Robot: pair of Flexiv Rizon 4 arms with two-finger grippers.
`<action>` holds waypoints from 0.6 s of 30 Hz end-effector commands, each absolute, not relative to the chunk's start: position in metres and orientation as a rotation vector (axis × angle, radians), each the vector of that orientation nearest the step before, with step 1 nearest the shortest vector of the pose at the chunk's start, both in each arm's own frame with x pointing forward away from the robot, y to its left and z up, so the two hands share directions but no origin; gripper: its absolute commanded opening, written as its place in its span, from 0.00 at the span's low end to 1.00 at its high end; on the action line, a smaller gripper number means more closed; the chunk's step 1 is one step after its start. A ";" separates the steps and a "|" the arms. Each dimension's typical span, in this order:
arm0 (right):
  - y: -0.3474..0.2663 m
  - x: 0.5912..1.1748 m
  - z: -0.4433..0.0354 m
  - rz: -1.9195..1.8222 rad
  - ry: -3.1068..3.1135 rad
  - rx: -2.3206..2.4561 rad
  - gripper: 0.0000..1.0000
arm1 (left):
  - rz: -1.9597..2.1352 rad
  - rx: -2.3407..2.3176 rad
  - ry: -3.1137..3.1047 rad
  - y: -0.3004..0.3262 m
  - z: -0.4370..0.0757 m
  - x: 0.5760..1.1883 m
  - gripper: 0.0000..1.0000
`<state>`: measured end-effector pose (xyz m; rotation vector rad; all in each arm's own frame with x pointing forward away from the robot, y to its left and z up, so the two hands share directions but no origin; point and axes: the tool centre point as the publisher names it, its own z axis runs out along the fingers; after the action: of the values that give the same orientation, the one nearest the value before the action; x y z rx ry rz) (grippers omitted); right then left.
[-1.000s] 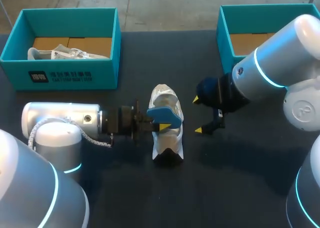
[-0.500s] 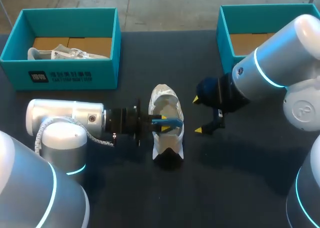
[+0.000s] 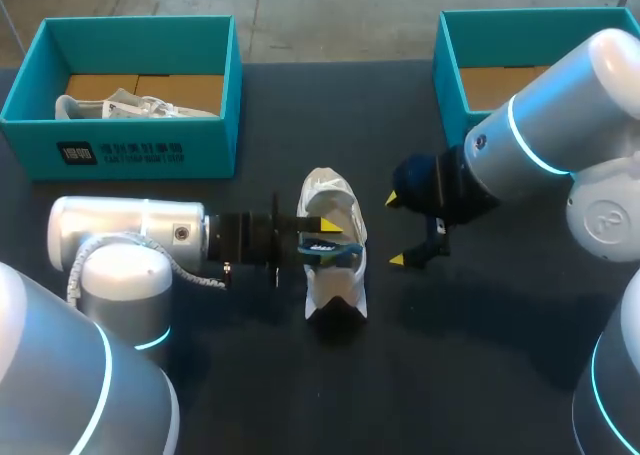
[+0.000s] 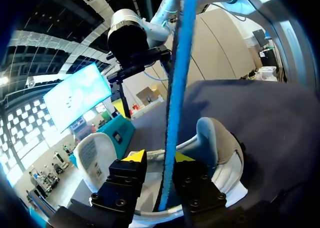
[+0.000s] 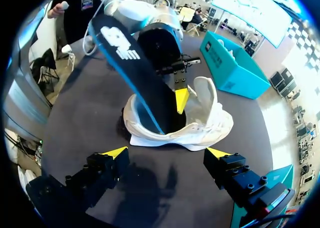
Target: Take the shoe out of the shoebox, open the shoe tongue, remove and reinsert the insole, then place the shoe into the shoebox
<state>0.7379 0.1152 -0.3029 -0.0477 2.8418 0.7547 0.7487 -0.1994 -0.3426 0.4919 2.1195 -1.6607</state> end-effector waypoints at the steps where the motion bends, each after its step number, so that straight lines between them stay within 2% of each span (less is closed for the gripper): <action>1: 0.116 0.737 -0.304 0.752 2.842 -0.046 1.00 | -1.664 0.484 2.110 -0.198 -0.337 0.743 0.27; 7: 0.116 0.737 -0.304 0.752 2.842 -0.046 1.00 | -1.681 0.484 2.086 -0.197 -0.326 0.740 0.20; 14: 0.116 0.737 -0.304 0.752 2.842 -0.046 1.00 | -1.689 0.490 2.069 -0.193 -0.316 0.734 0.18; 16: 0.116 0.737 -0.304 0.752 2.842 -0.046 1.00 | -1.686 0.494 2.077 -0.192 -0.318 0.733 0.04; 18: 0.116 0.737 -0.304 0.752 2.842 -0.046 1.00 | -1.680 0.502 2.091 -0.193 -0.321 0.732 0.00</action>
<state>0.7379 0.1152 -0.3029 -0.0477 2.8418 0.7548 0.7345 -0.1950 -0.3216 0.4958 2.0780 -1.6861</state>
